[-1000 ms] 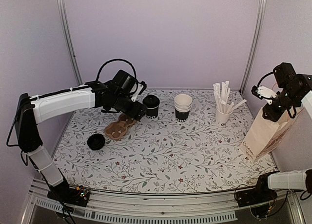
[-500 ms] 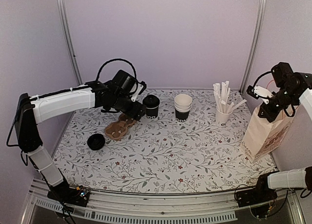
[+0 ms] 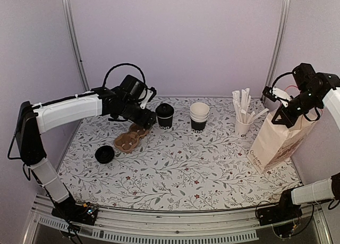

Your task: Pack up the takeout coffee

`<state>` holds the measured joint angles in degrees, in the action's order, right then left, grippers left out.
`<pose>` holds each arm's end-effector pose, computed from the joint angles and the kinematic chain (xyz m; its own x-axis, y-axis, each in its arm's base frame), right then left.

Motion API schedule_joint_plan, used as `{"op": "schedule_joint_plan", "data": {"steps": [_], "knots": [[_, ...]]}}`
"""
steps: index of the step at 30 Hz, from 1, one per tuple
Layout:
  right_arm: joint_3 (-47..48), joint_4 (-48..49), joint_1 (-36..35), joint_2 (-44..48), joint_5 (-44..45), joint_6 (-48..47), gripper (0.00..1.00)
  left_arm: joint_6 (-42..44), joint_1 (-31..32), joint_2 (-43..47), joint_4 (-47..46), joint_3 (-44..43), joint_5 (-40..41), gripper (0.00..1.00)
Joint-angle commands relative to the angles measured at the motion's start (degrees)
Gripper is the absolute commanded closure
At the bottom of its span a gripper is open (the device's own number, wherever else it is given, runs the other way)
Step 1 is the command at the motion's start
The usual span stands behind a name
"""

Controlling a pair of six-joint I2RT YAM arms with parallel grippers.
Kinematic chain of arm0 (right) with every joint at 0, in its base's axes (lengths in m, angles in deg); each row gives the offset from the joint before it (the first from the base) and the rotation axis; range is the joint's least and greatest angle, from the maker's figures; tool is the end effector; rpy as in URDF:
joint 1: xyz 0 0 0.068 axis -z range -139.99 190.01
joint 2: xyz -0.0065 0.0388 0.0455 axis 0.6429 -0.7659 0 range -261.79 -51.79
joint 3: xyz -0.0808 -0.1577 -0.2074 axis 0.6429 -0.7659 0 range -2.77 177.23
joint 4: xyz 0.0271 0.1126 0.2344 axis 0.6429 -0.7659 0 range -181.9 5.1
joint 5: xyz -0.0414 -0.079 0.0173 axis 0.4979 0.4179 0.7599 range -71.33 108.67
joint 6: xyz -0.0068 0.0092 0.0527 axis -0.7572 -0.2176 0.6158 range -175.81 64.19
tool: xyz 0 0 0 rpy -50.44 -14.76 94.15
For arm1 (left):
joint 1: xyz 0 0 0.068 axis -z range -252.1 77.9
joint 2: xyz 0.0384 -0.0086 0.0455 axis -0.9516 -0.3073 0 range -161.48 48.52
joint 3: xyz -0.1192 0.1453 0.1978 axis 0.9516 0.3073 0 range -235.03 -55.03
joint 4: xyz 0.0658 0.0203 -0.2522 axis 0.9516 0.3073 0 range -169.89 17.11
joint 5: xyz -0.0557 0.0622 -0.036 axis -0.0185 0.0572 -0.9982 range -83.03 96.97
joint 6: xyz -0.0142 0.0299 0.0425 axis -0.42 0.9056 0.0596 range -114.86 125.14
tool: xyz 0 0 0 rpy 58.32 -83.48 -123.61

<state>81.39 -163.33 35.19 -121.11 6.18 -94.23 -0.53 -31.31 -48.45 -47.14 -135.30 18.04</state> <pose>0.1952 0.0242 0.3839 -0.5888 -0.6584 -0.4689 -0.6939 0.7092 -0.1245 0.2882 -0.2396 0.2799 -0.6264 0.4126 -0.6613 0.4872 0.8695 0.0811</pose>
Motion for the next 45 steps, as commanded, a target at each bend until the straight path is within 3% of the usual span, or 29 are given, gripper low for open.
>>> {"op": "schedule_joint_plan", "data": {"steps": [1,17,26,27,29,33,43,45], "knots": [[-1.4,-0.2,-4.3,2.2,-7.9,-0.5,1.00,0.5,-1.2,1.1,0.2,-0.7,-1.3,0.15],[2.9,-0.3,-14.6,-4.2,-19.5,4.7,1.00,0.6,-3.8,-0.7,0.3,-0.8,-0.6,0.15],[4.8,-0.3,-26.5,-11.7,-16.7,4.1,1.00,0.4,-6.9,-2.0,0.4,-1.3,-2.1,0.15],[6.0,-0.2,-27.3,-12.4,-16.8,4.1,0.97,0.4,-7.2,-2.2,0.4,-1.4,-2.3,0.16],[8.4,-0.1,-28.6,-13.8,-17.0,3.8,0.80,0.2,-7.7,-2.3,0.4,-1.5,-2.9,0.16],[14.1,-0.2,-29.0,-16.6,-18.2,3.0,0.64,0.2,-8.1,-2.1,0.5,-1.6,-3.5,0.16],[20.3,-0.1,-28.9,-10.3,-6.6,-1.1,0.56,0.2,-8.2,-0.7,0.6,-1.6,-5.7,0.16],[21.0,0.0,-29.0,-7.7,-4.1,-1.2,0.50,0.1,-8.1,-0.1,0.6,-1.6,-7.2,0.16]]}}
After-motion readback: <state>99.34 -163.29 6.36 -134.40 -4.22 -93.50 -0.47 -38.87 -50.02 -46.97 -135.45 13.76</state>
